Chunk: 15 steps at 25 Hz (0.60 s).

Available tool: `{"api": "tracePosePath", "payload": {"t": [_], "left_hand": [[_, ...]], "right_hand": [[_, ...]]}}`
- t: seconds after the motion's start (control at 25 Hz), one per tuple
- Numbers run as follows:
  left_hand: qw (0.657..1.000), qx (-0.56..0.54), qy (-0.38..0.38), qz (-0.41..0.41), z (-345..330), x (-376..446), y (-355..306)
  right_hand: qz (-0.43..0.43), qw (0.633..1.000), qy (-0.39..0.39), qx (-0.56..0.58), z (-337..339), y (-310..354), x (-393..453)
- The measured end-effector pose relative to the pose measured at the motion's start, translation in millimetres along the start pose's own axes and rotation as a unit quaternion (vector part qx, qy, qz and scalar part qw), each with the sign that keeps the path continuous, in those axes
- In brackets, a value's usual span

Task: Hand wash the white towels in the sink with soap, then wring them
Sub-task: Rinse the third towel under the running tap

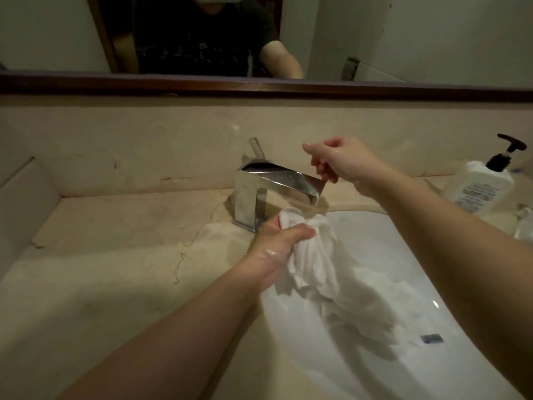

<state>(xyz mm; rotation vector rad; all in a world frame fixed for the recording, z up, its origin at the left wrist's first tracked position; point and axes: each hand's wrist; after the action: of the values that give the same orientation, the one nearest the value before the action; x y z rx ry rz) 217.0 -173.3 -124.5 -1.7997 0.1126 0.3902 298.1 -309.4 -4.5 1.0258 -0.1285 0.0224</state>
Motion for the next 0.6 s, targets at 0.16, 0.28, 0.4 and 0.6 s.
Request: {"api": "tracePosePath", "payload": {"t": [0.16,0.28,0.4,0.6], "left_hand": [[0.997,0.056,0.047,-0.014,0.4,1.0,2.1],[0.997,0.060,0.057,-0.012,-5.8,-1.1,2.5],[0.997,0.039,0.065,-0.019,-5.9,0.5,3.4],[0.993,0.053,0.104,-0.013,-7.6,-2.2,4.3]], "right_hand": [[0.039,0.996,0.079,-0.025,-21.3,13.7,29.0],[0.055,0.992,0.108,-0.042,-39.6,15.3,39.8],[0.085,0.983,0.095,-0.133,-51.3,14.5,42.9],[0.100,0.975,0.083,-0.181,-57.1,3.0,47.9]]}}
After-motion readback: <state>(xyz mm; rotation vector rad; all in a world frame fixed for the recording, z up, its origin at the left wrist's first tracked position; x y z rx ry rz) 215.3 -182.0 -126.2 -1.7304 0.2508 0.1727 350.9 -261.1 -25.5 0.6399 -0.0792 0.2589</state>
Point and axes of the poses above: each hand's wrist, its own x-axis towards the middle knuckle, its own z-axis out of the back of the hand, y = z × x, and after that the axes turned 14 degrees about -y, right-handed
